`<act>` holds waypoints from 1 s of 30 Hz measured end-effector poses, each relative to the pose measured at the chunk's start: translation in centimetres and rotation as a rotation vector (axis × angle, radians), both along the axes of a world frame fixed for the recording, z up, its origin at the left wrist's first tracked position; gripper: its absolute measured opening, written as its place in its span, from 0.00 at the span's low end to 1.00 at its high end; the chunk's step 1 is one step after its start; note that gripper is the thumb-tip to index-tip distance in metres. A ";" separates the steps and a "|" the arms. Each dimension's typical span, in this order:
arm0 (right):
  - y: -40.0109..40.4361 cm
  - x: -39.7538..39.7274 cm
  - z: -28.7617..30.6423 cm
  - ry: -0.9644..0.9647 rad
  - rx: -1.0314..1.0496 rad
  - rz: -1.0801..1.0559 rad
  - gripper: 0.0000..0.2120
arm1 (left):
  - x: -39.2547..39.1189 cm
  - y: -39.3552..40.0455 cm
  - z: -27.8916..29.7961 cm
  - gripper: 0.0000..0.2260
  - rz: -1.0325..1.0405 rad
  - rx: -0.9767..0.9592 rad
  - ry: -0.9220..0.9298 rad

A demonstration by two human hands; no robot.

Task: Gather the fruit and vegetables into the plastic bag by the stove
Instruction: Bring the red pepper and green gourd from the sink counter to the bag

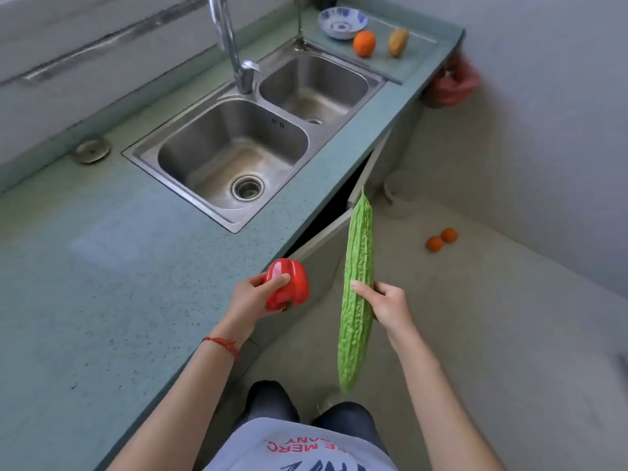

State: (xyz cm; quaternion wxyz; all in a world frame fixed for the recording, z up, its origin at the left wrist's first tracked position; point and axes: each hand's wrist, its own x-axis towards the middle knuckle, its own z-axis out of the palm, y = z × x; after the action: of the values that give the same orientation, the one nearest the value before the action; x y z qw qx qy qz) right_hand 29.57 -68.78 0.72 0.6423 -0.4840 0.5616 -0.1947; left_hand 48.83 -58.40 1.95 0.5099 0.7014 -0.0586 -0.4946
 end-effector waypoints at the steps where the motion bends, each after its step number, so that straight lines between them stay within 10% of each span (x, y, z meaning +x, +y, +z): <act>1: -0.3 -1.7 -0.1 0.003 0.000 -0.042 0.06 | -1.2 -0.9 0.1 0.18 -0.046 -0.002 -0.011; 10: -0.1 -14.6 -0.7 -0.007 0.001 -0.455 0.05 | -12.3 -8.4 0.2 0.06 -0.427 -0.014 -0.043; 30: 7.1 -26.7 -2.2 0.079 0.099 -1.333 0.12 | -31.8 -21.1 -2.6 0.18 -1.354 0.058 -0.054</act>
State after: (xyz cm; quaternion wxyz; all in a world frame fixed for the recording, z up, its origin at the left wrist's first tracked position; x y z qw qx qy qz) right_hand 2.84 -61.65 -1.47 0.3850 -0.0102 0.7718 -0.5060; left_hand 17.01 -79.49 -0.62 0.0670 0.5353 -0.4844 -0.6887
